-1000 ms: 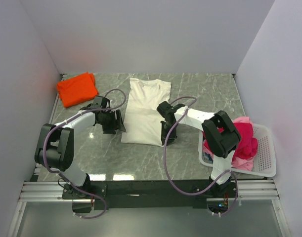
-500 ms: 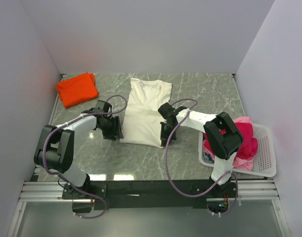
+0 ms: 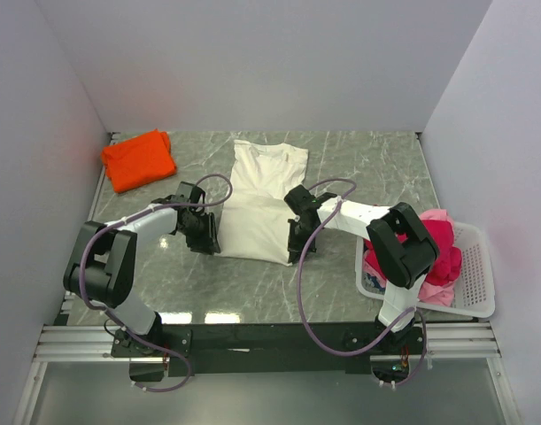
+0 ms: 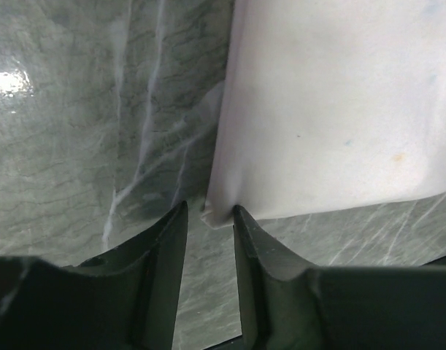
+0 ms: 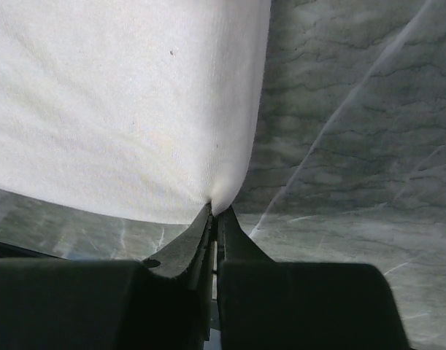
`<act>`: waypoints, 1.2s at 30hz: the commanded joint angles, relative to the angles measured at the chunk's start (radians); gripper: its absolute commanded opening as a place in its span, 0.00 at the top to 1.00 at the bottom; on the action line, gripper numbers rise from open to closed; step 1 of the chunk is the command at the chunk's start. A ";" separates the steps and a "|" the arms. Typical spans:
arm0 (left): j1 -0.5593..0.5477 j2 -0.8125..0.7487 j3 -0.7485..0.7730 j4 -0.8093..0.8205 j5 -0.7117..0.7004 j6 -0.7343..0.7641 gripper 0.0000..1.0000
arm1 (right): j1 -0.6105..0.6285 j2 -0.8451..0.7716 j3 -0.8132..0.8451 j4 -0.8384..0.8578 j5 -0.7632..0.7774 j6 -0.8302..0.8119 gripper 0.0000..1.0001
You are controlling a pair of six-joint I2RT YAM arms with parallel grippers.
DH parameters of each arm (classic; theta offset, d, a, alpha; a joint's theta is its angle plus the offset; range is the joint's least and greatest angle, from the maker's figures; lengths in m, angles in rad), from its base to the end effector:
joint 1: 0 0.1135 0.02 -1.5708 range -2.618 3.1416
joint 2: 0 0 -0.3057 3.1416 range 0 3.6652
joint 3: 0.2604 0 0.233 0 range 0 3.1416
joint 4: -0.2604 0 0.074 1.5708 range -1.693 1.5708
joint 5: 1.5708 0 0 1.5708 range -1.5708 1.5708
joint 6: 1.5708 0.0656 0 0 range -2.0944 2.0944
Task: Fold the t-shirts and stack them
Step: Fold the tshirt
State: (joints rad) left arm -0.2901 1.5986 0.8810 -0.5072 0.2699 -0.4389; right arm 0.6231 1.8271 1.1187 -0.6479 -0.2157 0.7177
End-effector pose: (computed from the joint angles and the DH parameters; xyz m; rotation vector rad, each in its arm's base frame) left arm 0.2672 -0.0980 0.1871 -0.1452 2.8624 -0.5420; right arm 0.2654 0.2080 0.1734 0.1095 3.0707 0.4662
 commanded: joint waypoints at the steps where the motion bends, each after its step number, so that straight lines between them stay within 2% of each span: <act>1: -0.007 0.020 0.003 -0.030 -0.023 0.008 0.63 | 0.007 0.005 -0.045 -0.030 0.052 0.000 0.99; 14: -0.026 0.078 -0.002 -0.008 0.008 0.017 0.68 | 0.009 0.005 -0.036 -0.032 0.055 -0.003 1.00; 20: -0.029 0.127 -0.010 0.004 0.041 0.034 0.84 | 0.009 0.005 -0.031 -0.030 0.056 -0.001 1.00; 24: -0.029 0.159 -0.007 0.016 0.090 0.052 1.00 | 0.009 -0.002 -0.034 -0.033 0.058 -0.004 1.00; 28: -0.029 0.158 -0.005 0.009 0.092 0.058 1.00 | 0.007 -0.017 -0.040 -0.044 0.068 -0.003 1.00; 36: -0.029 0.055 0.022 -0.076 -0.006 0.029 1.00 | 0.007 -0.078 -0.034 -0.113 0.134 0.000 1.00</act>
State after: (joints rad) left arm -0.3134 1.6814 0.9092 -0.5034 0.3855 -0.4313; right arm 0.6243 1.8000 1.1046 -0.6701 -0.1688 0.7181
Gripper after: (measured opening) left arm 0.025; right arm 0.037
